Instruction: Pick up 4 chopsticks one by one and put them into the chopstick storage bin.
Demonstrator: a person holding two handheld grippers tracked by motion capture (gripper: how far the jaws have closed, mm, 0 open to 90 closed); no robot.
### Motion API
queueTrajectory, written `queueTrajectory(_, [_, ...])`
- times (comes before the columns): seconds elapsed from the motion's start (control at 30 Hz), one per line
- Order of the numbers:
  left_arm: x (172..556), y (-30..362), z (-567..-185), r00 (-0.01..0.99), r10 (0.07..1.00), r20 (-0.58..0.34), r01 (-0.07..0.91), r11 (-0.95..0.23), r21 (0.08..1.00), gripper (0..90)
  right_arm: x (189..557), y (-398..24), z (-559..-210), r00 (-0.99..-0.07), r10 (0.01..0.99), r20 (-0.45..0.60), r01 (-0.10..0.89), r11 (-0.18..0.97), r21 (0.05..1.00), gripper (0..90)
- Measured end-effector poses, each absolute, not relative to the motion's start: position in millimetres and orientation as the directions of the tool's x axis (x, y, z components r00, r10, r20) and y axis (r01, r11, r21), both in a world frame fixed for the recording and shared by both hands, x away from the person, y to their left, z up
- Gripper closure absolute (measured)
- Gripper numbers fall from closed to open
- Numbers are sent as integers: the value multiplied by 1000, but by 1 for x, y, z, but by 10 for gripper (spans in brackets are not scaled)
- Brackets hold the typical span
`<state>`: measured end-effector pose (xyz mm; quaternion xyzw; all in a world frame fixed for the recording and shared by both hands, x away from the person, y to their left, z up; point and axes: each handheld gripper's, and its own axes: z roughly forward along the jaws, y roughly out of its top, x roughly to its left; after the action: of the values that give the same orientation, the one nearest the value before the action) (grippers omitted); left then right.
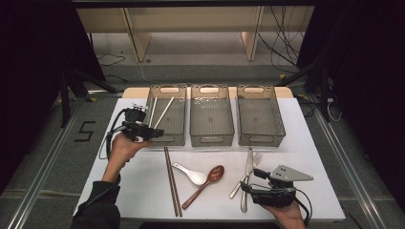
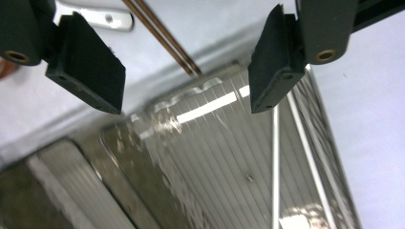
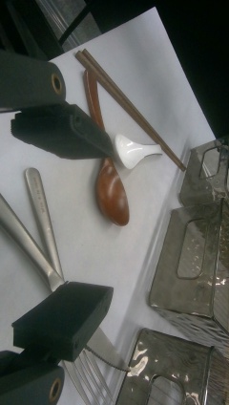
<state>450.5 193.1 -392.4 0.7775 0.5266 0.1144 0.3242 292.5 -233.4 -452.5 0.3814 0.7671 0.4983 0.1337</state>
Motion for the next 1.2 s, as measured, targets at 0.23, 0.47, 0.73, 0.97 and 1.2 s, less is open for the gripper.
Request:
queueTrajectory(0.23, [431, 189, -403, 406, 903, -140, 760, -249, 600, 234, 292, -233, -452, -674, 718, 173, 450, 213, 867, 297])
queueTrajectory(0.47, [410, 182, -410, 406, 904, -132, 779, -267, 568, 219, 292, -233, -452, -676, 717, 168, 446, 217, 868, 297])
queueTrajectory(0.73, [391, 172, -427, 395, 909, -131, 815, -281, 507, 193, 291, -233, -451, -678, 717, 163, 441, 218, 871, 297])
queueTrajectory(0.97, [380, 169, -436, 395, 911, -122, 829, -296, 474, 175, 291, -233, -450, -677, 717, 163, 440, 218, 871, 297])
queueTrajectory(1.2, [375, 166, -441, 393, 911, -124, 835, -297, 464, 162, 291, -233, -450, -677, 718, 161, 440, 219, 871, 297])
